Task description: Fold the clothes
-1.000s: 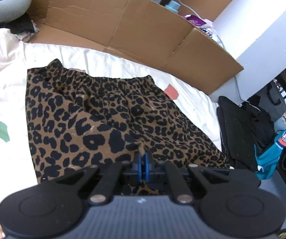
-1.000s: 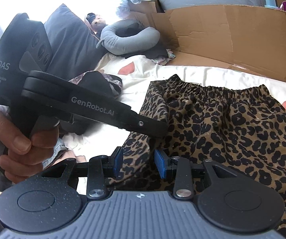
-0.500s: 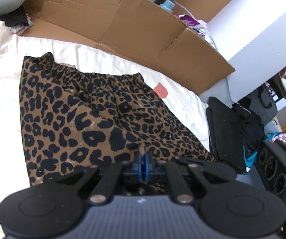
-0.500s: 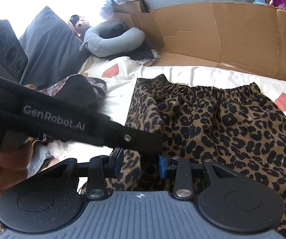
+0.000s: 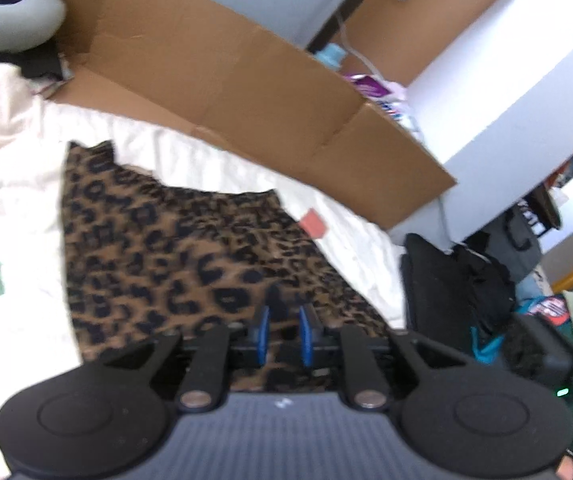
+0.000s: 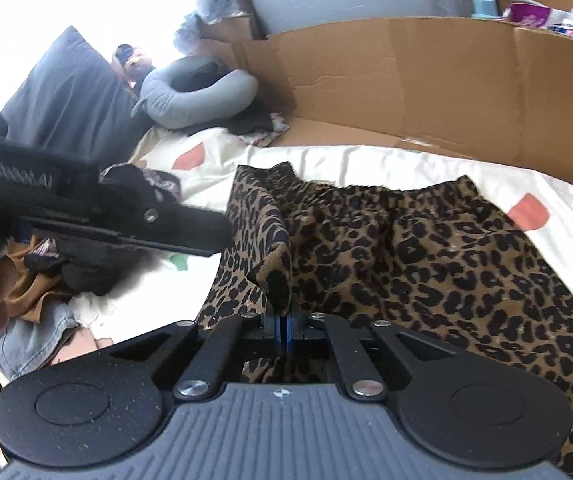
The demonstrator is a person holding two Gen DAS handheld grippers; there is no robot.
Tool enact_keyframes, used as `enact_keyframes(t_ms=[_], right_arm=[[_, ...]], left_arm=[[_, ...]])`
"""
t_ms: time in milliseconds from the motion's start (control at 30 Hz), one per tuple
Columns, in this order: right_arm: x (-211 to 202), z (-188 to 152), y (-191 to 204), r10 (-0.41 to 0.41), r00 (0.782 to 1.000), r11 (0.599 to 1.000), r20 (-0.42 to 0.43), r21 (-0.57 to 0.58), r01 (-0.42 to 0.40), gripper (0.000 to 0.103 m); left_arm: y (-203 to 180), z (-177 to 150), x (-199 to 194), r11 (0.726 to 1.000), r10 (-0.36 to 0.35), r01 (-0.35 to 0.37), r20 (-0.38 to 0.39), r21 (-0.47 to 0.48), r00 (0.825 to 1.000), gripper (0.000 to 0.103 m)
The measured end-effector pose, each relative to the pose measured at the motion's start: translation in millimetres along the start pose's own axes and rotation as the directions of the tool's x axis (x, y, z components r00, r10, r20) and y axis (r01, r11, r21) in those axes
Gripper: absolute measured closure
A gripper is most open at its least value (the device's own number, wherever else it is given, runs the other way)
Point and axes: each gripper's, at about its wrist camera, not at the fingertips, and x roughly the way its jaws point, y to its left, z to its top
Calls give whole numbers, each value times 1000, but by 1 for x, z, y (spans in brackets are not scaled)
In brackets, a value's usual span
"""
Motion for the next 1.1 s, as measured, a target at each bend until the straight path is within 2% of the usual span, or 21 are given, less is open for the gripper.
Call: enact_keyframes(t_ms=[167, 400, 567, 733, 867, 1100], right_arm=[[-18, 0, -19, -30, 1000, 999, 7, 41, 30, 103], [-47, -3, -51, -103, 994, 989, 19, 110, 100, 103], [-64, -7, -75, -166, 986, 974, 24, 163, 160, 103], [-73, -17, -98, -219, 976, 957, 10, 199, 213, 103], [-80, -28, -113, -257, 966, 940, 0, 231, 250, 103], [-90, -51, -148, -317, 948, 885, -30, 349, 307, 103]], left_arm=[[13, -6, 9, 997, 77, -77, -27, -20, 997, 83], [26, -19, 20, 991, 128, -131, -103, -21, 986, 76], [26, -28, 27, 989, 143, -146, -141, -9, 980, 76], [25, -32, 32, 990, 143, -142, -161, 13, 977, 68], [26, -39, 38, 989, 150, -148, -195, 22, 969, 68], [30, -51, 50, 988, 152, -144, -253, 49, 956, 67]])
